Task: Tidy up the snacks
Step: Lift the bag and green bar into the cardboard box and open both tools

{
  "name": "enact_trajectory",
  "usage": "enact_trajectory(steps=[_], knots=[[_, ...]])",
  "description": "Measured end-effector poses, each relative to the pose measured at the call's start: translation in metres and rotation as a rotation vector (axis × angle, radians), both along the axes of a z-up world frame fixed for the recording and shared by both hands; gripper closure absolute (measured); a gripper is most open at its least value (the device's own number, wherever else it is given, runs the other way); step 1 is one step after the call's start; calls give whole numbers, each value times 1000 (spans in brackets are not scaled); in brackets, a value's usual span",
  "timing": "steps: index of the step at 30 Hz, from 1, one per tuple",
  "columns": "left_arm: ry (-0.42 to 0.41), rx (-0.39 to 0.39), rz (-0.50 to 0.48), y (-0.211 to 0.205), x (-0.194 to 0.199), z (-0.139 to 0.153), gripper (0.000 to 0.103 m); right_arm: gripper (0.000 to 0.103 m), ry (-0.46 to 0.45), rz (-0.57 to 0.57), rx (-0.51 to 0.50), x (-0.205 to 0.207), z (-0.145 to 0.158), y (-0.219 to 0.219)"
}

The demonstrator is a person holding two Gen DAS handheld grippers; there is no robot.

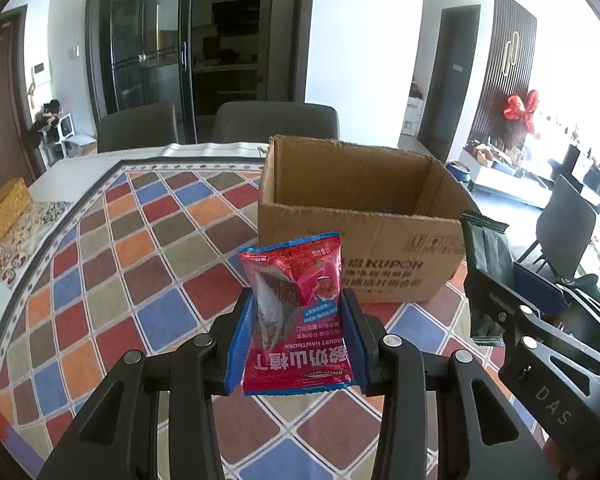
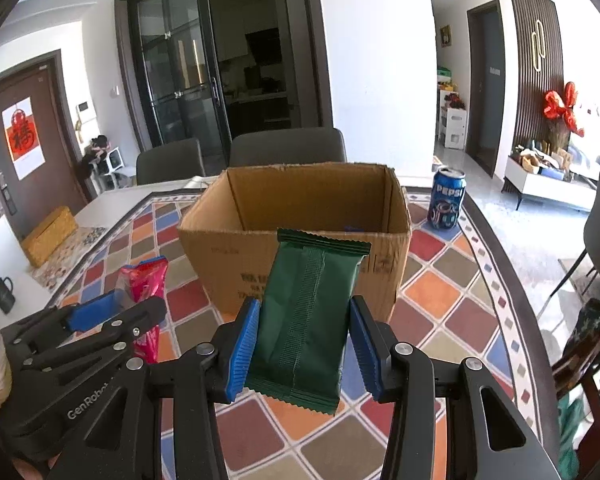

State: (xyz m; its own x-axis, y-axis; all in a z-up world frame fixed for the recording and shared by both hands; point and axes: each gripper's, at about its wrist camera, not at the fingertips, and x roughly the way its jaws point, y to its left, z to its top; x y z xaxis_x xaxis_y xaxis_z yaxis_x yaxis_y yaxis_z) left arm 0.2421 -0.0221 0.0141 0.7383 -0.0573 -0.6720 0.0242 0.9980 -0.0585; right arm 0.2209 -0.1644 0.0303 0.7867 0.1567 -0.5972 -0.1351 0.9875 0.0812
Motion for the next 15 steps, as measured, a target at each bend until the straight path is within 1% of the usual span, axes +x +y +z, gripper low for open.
enact_trajectory(steps=[12,15], knots=[[-69,57,-5,2,32,25,62,57,-46,-10,-37,26,17,5],[-74,57,-10,2,41,30,62,57,-59,-9,-45,33,23,6]])
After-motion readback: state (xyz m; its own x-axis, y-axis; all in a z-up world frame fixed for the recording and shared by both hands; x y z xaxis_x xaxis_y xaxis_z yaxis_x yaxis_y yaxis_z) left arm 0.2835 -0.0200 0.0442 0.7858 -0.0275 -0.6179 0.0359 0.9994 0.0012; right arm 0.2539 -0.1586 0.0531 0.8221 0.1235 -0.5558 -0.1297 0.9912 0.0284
